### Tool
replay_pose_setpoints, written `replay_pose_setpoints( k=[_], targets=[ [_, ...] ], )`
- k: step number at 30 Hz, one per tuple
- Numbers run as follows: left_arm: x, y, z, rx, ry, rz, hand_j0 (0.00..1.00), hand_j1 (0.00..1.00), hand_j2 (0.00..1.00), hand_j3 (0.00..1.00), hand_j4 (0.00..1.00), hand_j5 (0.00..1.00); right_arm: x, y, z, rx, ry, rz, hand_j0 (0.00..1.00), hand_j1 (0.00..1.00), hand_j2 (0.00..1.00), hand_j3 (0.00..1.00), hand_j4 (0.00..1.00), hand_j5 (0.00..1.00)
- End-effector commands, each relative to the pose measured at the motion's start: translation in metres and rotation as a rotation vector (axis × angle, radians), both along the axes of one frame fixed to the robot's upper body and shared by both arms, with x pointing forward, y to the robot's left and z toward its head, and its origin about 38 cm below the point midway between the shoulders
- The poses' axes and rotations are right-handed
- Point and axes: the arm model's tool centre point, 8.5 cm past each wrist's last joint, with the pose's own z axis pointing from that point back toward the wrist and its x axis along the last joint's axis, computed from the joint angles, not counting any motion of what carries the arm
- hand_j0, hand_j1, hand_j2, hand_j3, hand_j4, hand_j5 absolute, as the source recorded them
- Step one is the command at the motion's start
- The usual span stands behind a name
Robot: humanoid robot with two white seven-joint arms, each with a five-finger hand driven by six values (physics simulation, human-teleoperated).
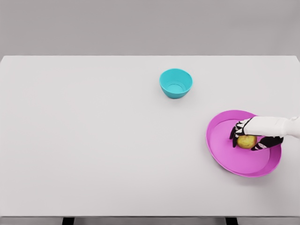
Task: Put the apple from the pink plate into the blue bowl with your right arm
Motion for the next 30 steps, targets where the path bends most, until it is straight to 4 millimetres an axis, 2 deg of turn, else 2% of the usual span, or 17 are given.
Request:
replay_pose_setpoints(
  k=[1, 7, 11, 15, 17, 21, 24, 30],
  targets=[
    [0.000, 0.000, 0.000, 0.000, 0.000, 0.000, 1.00, 1.00, 1.00, 1.00, 1.00, 1.00, 0.000, 0.002, 0.011, 0.004, -0.022, 0.011, 0.44, 0.44, 0.44, 0.44, 0.44, 0.44],
    [0.000, 0.000, 0.000, 0.000, 0.000, 0.000, 1.00, 1.00, 1.00, 1.00, 1.00, 1.00, 0.015, 0.013, 0.035, 0.028, -0.081, 0.030, 0.43, 0.43, 0.43, 0.43, 0.43, 0.43],
    [0.000, 0.000, 0.000, 0.000, 0.000, 0.000, 1.00, 1.00, 1.00, 1.00, 1.00, 1.00, 0.026, 0.029, 0.044, 0.057, -0.110, 0.057, 0.43, 0.43, 0.43, 0.43, 0.43, 0.43],
    [0.000, 0.000, 0.000, 0.000, 0.000, 0.000, 1.00, 1.00, 1.00, 1.00, 1.00, 1.00, 0.039, 0.048, 0.061, 0.083, -0.159, 0.094, 0.43, 0.43, 0.43, 0.43, 0.43, 0.43],
    [0.000, 0.000, 0.000, 0.000, 0.000, 0.000, 1.00, 1.00, 1.00, 1.00, 1.00, 1.00, 0.046, 0.067, 0.065, 0.094, -0.166, 0.132, 0.43, 0.43, 0.43, 0.43, 0.43, 0.43],
    [0.000, 0.000, 0.000, 0.000, 0.000, 0.000, 1.00, 1.00, 1.00, 1.00, 1.00, 1.00, 0.064, 0.082, 0.077, 0.105, -0.192, 0.148, 0.43, 0.43, 0.43, 0.43, 0.43, 0.43],
    [0.000, 0.000, 0.000, 0.000, 0.000, 0.000, 1.00, 1.00, 1.00, 1.00, 1.00, 1.00, 0.073, 0.092, 0.081, 0.115, -0.200, 0.156, 0.43, 0.43, 0.43, 0.43, 0.43, 0.43],
    [0.000, 0.000, 0.000, 0.000, 0.000, 0.000, 1.00, 1.00, 1.00, 1.00, 1.00, 1.00, 0.107, 0.125, 0.082, 0.160, -0.209, 0.148, 0.43, 0.43, 0.43, 0.43, 0.43, 0.43]
  ],
)
